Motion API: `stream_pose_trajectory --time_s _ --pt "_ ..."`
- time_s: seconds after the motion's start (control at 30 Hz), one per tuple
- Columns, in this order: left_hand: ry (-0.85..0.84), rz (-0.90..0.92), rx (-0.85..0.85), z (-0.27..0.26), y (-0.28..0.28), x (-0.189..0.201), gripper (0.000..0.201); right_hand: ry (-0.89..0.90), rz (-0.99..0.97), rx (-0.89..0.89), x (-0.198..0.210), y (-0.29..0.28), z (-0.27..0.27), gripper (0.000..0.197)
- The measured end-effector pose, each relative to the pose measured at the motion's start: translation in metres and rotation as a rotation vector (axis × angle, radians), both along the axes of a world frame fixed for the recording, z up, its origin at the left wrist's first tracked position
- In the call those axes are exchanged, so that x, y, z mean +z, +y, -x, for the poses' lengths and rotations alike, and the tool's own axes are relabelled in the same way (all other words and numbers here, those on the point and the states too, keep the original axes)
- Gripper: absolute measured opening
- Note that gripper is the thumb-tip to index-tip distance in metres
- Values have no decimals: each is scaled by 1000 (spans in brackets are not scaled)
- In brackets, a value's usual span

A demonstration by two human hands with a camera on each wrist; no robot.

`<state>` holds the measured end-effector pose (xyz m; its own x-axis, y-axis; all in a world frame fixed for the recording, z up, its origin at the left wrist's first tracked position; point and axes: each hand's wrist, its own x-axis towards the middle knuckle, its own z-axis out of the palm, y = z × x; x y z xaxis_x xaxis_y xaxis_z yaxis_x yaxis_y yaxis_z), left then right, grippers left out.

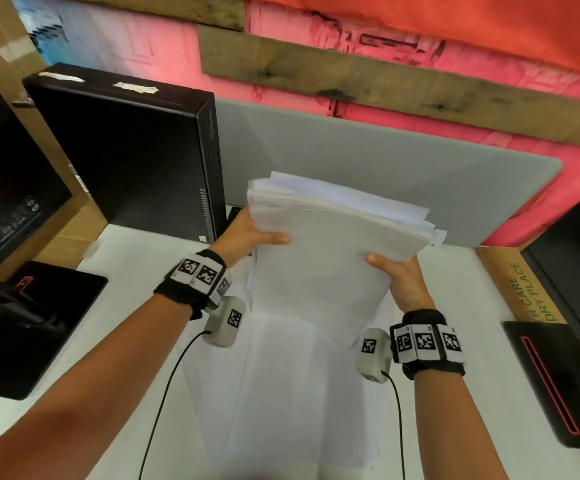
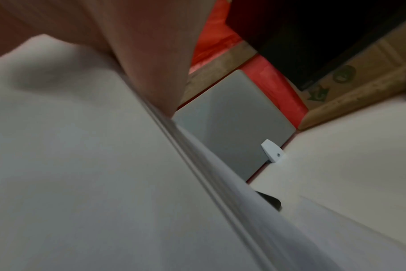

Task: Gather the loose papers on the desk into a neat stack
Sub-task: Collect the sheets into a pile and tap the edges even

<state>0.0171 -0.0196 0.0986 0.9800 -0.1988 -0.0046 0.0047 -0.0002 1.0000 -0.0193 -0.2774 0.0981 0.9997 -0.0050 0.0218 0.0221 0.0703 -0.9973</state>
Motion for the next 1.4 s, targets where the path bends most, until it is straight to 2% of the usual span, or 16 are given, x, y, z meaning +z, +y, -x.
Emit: stream_pose_trajectory --time_s 0.13,0.27,0.43,0.53,0.63,0.77,0.9,1.0,1.1,1.17,1.23,1.3,1.4 --pt "-3 34 98 -1 -9 1 48 -16 14 -77 -1 1 -3 38" --pt "31 87 154 0 -15 -2 40 -1 33 -109 -8 3 1 35" --pt "-102 171 237 16 -22 22 36 -87 -55 -244 6 8 6 28" --pt "-149 189 225 31 -14 24 38 -115 -43 -217 5 10 11 30" --pt "-71 173 227 35 -9 12 40 -63 -4 -159 -6 12 14 31" --pt "-7 160 177 28 -3 4 45 -11 6 -164 -16 7 11 34" --pt "16 91 160 24 -16 3 34 60 11 -184 -20 17 4 27" --pt "-40 164 189 26 -12 12 37 -7 13 -168 -7 15 4 26" --pt "-89 191 120 32 5 15 34 -59 21 -104 -1 -1 10 33" --pt "-76 208 76 36 12 14 50 -30 64 -61 -4 -11 13 49" --pt "-56 207 70 38 12 12 66 -9 83 -38 -8 -15 14 47" --pt "-58 191 33 37 7 14 69 -19 84 -9 -7 -14 13 48" --pt "-91 166 4 35 -3 22 61 -96 67 7 8 -7 9 45"
